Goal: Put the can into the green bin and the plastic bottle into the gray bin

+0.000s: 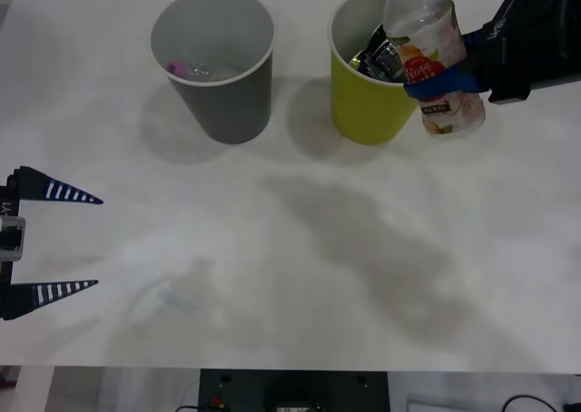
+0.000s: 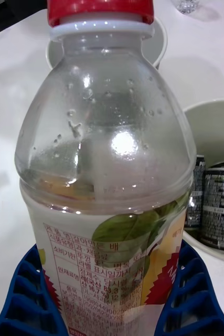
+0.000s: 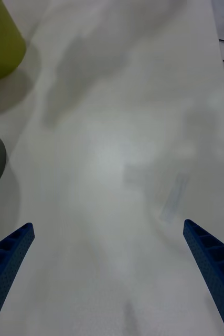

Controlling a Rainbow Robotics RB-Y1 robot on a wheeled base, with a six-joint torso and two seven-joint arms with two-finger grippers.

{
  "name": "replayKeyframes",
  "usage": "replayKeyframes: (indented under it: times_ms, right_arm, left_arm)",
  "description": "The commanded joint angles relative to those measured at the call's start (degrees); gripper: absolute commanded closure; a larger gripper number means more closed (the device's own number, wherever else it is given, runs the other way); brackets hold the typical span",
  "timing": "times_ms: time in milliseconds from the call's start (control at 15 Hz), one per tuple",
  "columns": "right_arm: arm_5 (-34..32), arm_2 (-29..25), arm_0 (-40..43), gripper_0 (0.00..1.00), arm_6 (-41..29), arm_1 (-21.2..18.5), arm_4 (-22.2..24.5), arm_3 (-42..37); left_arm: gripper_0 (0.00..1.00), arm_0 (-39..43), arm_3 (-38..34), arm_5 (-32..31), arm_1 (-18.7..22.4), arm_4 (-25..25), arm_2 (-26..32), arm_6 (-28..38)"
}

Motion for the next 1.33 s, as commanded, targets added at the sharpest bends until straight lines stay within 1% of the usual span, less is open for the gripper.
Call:
replayKeyframes:
  times_ms: [67,333,467,533,800,1133,1267,1333]
  right_arm:
    - [-0.1,6.8,-9.4,1.00,0.0,1.3,0.3,5.6]
    - [-0.3,14.5,-21.1,1.00,0.0,5.7,1.3,15.2]
    - [-0.4,17.8,-26.9,1.00,0.1,9.2,2.2,21.6]
    - [-0.4,18.8,-29.4,1.00,0.6,11.8,3.1,25.4]
    - [-4.0,19.2,-37.1,1.00,1.0,21.7,11.3,36.4]
    - [-3.2,19.2,-43.3,1.00,2.5,33.1,20.7,47.9]
    - [-0.9,19.9,-45.3,1.00,3.1,36.6,21.8,52.1]
    - [0.8,21.3,-46.4,1.00,3.1,38.0,22.0,54.0]
  left_arm:
    - [0.02,0.0,0.0,0.0,0.0,0.0,0.0,0.0]
    - [0.02,0.0,0.0,0.0,0.0,0.0,0.0,0.0]
    - [0.02,0.0,0.0,0.0,0.0,0.0,0.0,0.0]
    - [0.02,0.0,0.0,0.0,0.0,0.0,0.0,0.0]
    - [0.02,0.0,0.0,0.0,0.0,0.0,0.0,0.0]
    - [0.02,0.0,0.0,0.0,0.0,0.0,0.0,0.0]
    - [0.02,0.0,0.0,0.0,0.0,0.0,0.0,0.0]
    - [0.02,0.0,0.0,0.0,0.0,0.0,0.0,0.0]
